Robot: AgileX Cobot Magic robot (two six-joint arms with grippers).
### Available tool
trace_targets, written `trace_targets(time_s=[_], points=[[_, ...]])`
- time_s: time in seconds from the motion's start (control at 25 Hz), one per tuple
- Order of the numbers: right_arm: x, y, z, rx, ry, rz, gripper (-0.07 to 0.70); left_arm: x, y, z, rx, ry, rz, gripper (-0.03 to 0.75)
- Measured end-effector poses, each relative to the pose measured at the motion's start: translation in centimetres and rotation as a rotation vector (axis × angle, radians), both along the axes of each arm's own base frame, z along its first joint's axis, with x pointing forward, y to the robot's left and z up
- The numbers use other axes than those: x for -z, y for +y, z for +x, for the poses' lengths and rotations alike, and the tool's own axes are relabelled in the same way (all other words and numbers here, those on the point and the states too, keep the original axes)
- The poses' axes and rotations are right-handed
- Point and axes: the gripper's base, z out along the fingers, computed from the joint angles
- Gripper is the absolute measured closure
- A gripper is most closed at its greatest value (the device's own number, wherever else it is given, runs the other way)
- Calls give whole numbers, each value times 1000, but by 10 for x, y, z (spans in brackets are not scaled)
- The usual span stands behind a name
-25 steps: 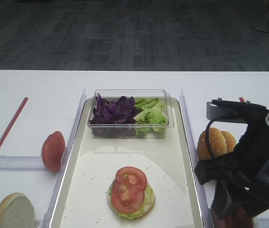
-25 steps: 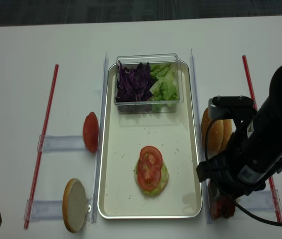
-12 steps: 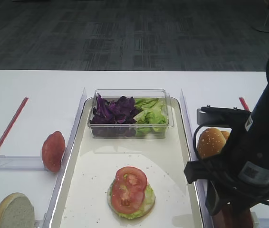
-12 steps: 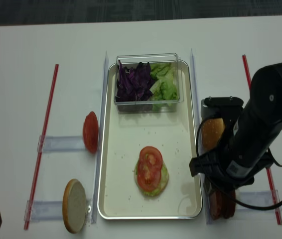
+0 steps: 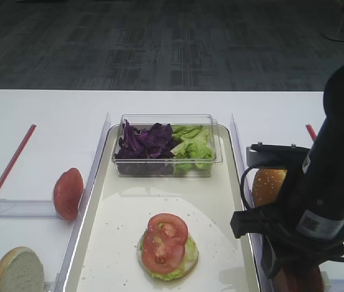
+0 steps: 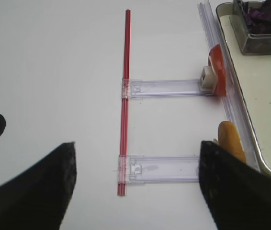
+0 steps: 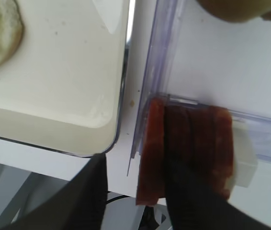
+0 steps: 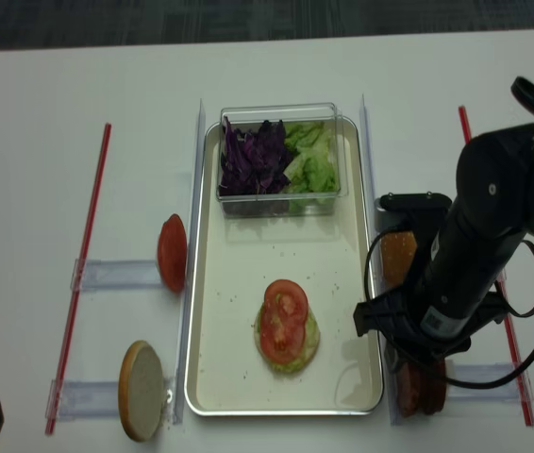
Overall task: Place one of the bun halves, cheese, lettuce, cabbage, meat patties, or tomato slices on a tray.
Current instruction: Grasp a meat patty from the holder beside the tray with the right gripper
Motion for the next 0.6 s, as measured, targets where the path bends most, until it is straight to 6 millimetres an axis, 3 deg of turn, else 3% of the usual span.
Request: trace_targets(time_s=[0.36,0.6], points=[[6,1,2,-2,16,-14,349,0,0,0,0,0,0,224],[6,1,2,-2,16,-14,443,0,0,0,0,0,0,224]])
